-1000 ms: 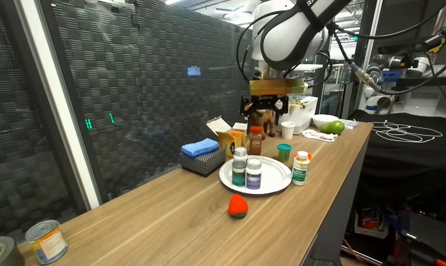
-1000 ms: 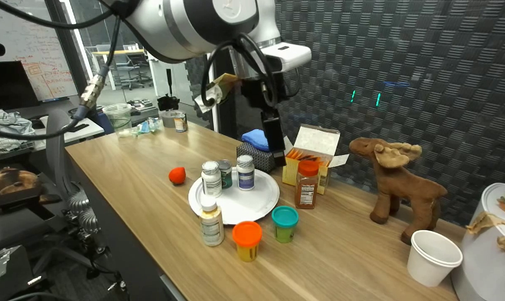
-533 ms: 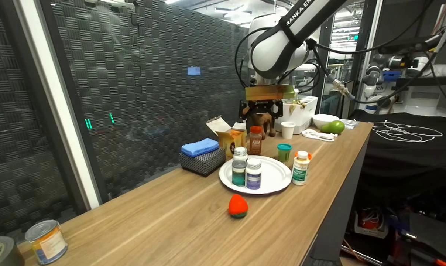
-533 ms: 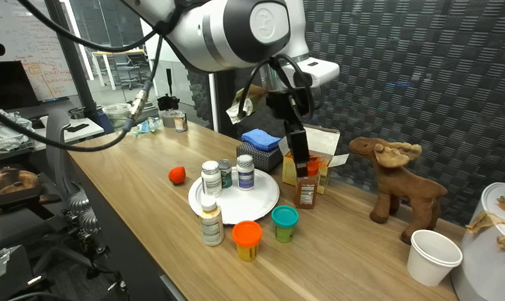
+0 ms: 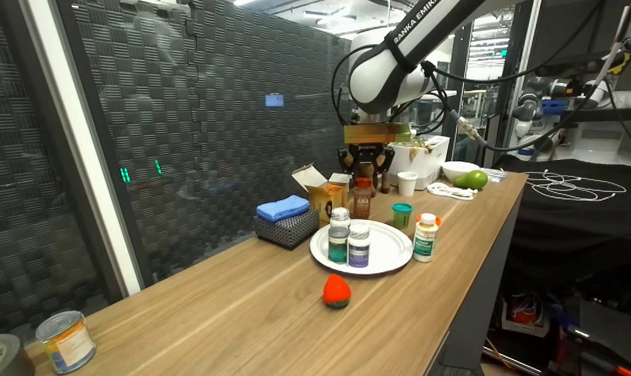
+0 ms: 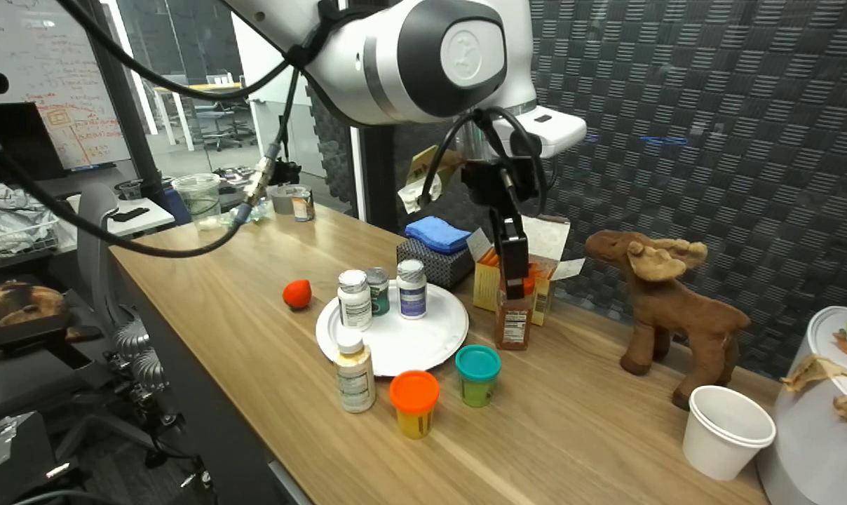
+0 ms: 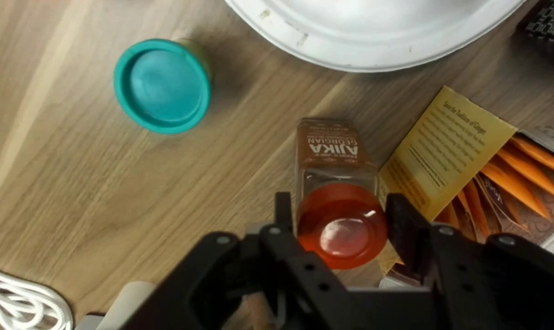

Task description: Pick up the bottles and small containers and put them on the white plate.

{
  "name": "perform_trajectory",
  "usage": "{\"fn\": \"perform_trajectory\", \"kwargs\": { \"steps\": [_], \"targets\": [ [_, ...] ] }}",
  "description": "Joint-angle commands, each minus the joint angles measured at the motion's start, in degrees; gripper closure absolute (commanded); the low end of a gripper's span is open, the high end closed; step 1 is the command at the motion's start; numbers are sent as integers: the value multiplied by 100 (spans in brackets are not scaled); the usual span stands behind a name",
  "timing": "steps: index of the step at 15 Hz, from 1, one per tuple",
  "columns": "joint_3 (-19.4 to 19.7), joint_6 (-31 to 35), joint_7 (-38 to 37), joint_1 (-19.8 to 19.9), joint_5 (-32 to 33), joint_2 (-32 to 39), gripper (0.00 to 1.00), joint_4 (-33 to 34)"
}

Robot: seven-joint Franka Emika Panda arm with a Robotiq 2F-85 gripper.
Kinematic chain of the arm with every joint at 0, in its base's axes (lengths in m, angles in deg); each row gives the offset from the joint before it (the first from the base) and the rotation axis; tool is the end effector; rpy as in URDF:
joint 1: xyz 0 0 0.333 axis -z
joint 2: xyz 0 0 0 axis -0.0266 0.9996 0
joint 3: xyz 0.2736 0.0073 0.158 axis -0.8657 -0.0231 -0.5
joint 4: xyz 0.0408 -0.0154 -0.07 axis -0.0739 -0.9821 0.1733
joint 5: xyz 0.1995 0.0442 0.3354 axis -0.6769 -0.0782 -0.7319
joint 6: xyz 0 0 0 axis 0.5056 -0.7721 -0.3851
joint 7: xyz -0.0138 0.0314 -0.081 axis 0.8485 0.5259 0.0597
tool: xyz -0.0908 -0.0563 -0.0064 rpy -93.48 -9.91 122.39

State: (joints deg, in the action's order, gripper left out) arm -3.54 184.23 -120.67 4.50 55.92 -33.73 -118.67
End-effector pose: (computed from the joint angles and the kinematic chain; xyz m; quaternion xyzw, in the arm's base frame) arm 0.6601 -0.1204 0.3209 0.9057 -0.4112 0.0890 0.0518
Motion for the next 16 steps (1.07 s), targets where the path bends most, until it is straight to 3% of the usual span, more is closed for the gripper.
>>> {"fn": "perform_trajectory", "kwargs": {
  "steps": [1, 10, 16],
  "targets": [
    [98, -119, 141, -66, -124, 32, 75, 214],
    [185, 164, -225, -426, 267, -893, 76, -580],
    [-58, 43, -492, -715, 578, -1725, 76, -1371]
  ]
}}
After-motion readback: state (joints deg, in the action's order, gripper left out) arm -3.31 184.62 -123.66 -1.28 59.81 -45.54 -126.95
